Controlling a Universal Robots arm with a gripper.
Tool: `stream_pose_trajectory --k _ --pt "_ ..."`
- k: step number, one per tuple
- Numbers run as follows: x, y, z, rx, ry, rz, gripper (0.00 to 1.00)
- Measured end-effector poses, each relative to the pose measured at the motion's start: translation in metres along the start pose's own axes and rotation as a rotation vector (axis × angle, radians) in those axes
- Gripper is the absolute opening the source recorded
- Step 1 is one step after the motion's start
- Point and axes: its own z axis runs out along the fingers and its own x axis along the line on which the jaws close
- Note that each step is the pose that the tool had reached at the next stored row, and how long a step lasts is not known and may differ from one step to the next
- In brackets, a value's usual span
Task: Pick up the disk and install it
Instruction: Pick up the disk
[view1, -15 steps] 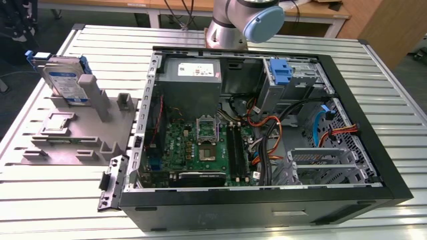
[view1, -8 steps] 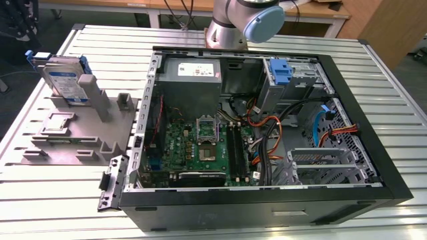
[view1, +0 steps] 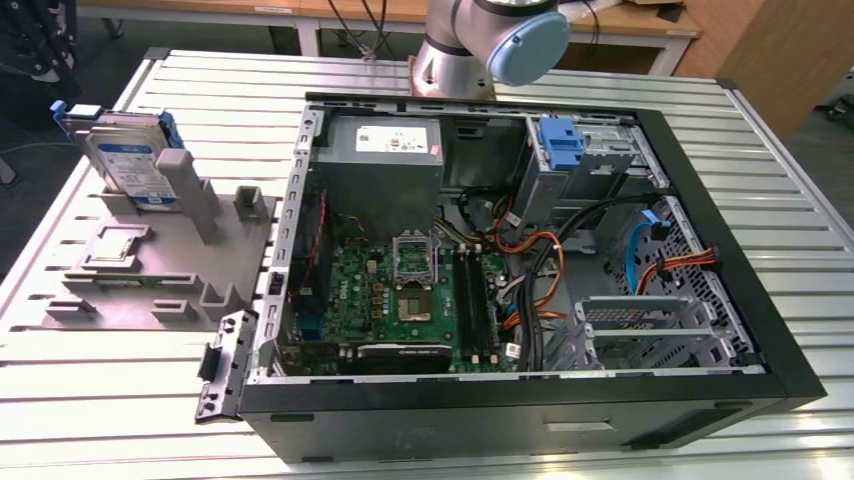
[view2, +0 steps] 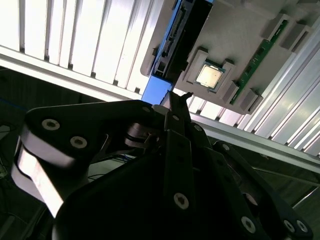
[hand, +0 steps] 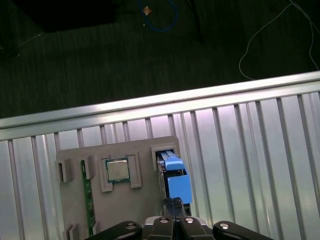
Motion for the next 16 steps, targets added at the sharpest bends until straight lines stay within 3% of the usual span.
stream_pose_trajectory --k 7,11,13,14,15,16 --pt "0.0 0.0001 0.0 0.0 0.0 0.0 0.11" --pt "0.0 0.0001 0.0 0.0 0.0 0.0 0.23" --pt "0.0 0.0001 0.0 0.0 0.0 0.0 0.35" --pt "0.0 0.0001 0.0 0.0 0.0 0.0 0.35" --pt "0.0 0.0001 0.0 0.0 0.0001 0.0 0.47" --pt "0.0 0.0001 0.0 0.0 0.0 0.0 0.47"
